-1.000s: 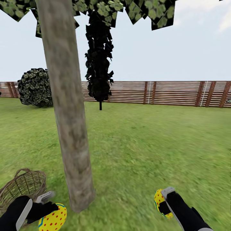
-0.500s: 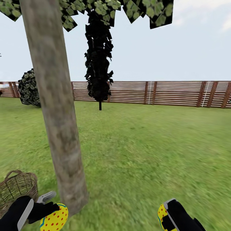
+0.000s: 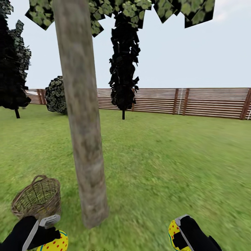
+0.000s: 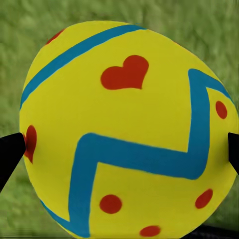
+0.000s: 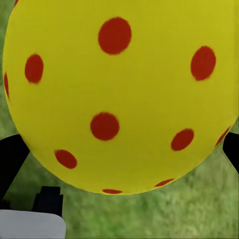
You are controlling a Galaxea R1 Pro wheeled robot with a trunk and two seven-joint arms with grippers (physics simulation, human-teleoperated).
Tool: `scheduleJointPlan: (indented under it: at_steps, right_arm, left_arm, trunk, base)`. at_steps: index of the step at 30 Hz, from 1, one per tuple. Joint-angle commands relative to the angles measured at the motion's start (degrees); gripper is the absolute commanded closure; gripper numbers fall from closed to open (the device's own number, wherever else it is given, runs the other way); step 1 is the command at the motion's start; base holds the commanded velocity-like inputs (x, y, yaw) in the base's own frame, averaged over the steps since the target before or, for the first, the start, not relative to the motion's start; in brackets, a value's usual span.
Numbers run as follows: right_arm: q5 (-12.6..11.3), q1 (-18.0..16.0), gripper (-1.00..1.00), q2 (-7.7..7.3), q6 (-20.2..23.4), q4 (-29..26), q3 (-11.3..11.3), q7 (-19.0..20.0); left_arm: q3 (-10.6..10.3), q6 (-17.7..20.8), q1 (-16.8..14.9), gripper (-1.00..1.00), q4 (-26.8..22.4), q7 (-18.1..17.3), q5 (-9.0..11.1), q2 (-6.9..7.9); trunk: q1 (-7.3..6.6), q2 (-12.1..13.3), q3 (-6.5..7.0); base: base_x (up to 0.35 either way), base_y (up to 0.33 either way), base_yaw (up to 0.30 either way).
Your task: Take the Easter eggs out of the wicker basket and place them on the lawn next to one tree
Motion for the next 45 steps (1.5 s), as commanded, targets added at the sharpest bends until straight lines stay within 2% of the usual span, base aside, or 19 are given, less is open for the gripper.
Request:
scheduleJointPlan:
  at_steps: [1, 3, 5, 7, 9, 10, 20, 25, 26, 27, 28, 29, 31, 36, 37, 38, 42, 45]
  right_arm:
    - [0.5, 0.0, 1.00, -0.08, 0.3, -0.7, 0.1, 0.4]
    - [0.4, 0.0, 1.00, 0.02, 0.3, -1.0, 0.1, 0.4]
    - [-1.5, 0.0, 1.00, 0.15, 0.4, -2.1, 0.1, 0.4]
    - [-3.2, 0.0, 1.00, 0.05, 0.5, -3.4, 0.1, 0.1]
    - [-3.5, 0.0, 1.00, 0.00, 0.5, -3.7, 0.1, 0.1]
    - [-3.7, 0.0, 1.00, 0.14, 0.6, -3.7, 0.2, 0.1]
    - [-3.4, 0.0, 1.00, 0.12, 0.4, -3.2, 0.3, 0.1]
    - [-3.3, 0.0, 1.00, 0.12, 0.3, -3.1, 0.3, 0.0]
    - [-3.3, 0.0, 1.00, 0.13, 0.0, -3.0, 0.3, 0.0]
    - [-3.4, 0.0, 1.00, -0.20, -2.9, -2.3, -0.1, -0.1]
    - [-3.3, -0.1, 1.00, -0.11, -8.7, -0.2, -3.6, -0.5]
    - [-3.2, -0.2, 1.00, 0.00, -9.6, 0.2, -4.2, -0.7]
    - [-3.0, -0.2, 1.00, 0.17, -10.0, 0.4, -4.6, -0.7]
    - [-2.9, -0.2, 1.00, 0.54, -12.1, 3.1, -4.5, -0.9]
    - [-2.9, -0.4, 1.00, 0.97, -12.7, 4.6, -4.6, -1.8]
    - [-2.8, -0.4, 1.00, 2.39, -12.9, 5.6, -4.5, -2.3]
    - [-2.8, -0.5, 1.00, 3.01, -13.5, 5.9, -4.5, -2.5]
    - [-2.8, -1.9, 1.00, 3.74, -13.4, 5.8, -4.4, -3.8]
  left_arm:
    - [0.1, 0.2, 0.0, 1.00, -0.1, 1.6, -0.7, -0.76]
    - [0.3, 0.1, 0.0, 1.00, 0.0, 6.1, -1.4, -2.57]
    - [0.5, -0.1, 0.0, 1.00, 0.0, 7.5, -1.4, -3.10]
    - [0.7, -0.4, 0.0, 1.00, -0.2, 7.5, -1.2, -3.22]
    - [0.8, -1.2, 0.0, 1.00, -0.3, 7.6, -1.1, -3.28]
    - [0.8, -3.4, 0.0, 1.00, -0.2, 7.6, -1.1, -3.39]
    - [0.8, -4.1, 0.0, 1.00, -0.1, 7.5, -1.0, -3.84]
    - [0.8, -4.2, 0.0, 1.00, -0.2, 7.5, -1.0, -4.40]
    - [0.8, -4.9, 0.0, 1.00, -0.2, 7.4, -1.0, -4.57]
    - [0.8, -9.1, 0.0, 1.00, 0.0, 7.3, -1.0, -4.78]
    - [0.9, -12.7, 0.0, 1.00, 0.1, 7.2, 1.5, -5.00]
    - [0.8, -13.1, 0.0, 1.00, 0.1, 7.2, 3.2, -5.03]
    - [0.7, -13.3, 0.0, 1.00, 0.2, 7.2, 4.5, -4.98]
    - [0.7, -13.4, 0.0, 1.00, 0.1, 7.2, 4.8, -5.05]
    - [0.6, -13.4, 0.0, 1.00, 0.1, 7.2, 4.8, -5.05]
    - [0.6, -13.4, 0.0, 1.00, 0.2, 7.2, 4.8, -5.05]
    - [0.7, -13.5, 0.0, 1.00, 0.1, 7.2, 4.9, -5.10]
    - [0.6, -13.5, 0.0, 1.00, 0.1, 7.2, 4.8, -6.31]
  trunk:
    - [0.00, 0.0, -0.07]
    - [0.00, 0.0, -0.07]
    - [0.00, 0.0, -0.07]
    - [0.00, 0.0, -0.07]
    - [0.00, 0.0, -0.07]
    - [0.00, 0.0, -0.07]
    - [0.00, 0.0, -0.07]
    - [0.00, 0.0, -0.07]
    - [0.00, 0.0, -0.07]
    - [0.00, 0.0, -0.07]
    - [0.00, 0.0, -0.07]
    - [0.00, 0.0, -0.07]
    - [0.00, 0.0, -0.07]
    - [0.00, 0.0, -0.07]
    - [0.00, 0.0, -0.07]
    - [0.00, 0.0, -0.07]
    - [0.00, 0.0, -0.07]
    - [0.00, 0.0, -0.07]
  base:
    - [0.000, 0.000, 0.296]
    - [0.000, 0.000, 0.296]
    - [0.000, 0.000, 0.296]
    - [0.000, 0.000, 0.296]
    - [0.000, 0.000, 0.296]
    - [0.000, 0.000, 0.296]
    - [0.000, 0.000, 0.289]
    - [0.000, 0.000, 0.060]
    - [0.000, 0.000, 0.003]
    - [0.000, 0.000, 0.000]
    - [0.000, 0.000, 0.000]
    - [0.000, 0.000, 0.000]
    - [0.000, 0.000, 0.000]
    - [0.000, 0.000, 0.000]
    - [0.000, 0.000, 0.000]
    - [0.000, 0.000, 0.000]
    - [0.000, 0.000, 0.000]
    - [0.000, 0.000, 0.000]
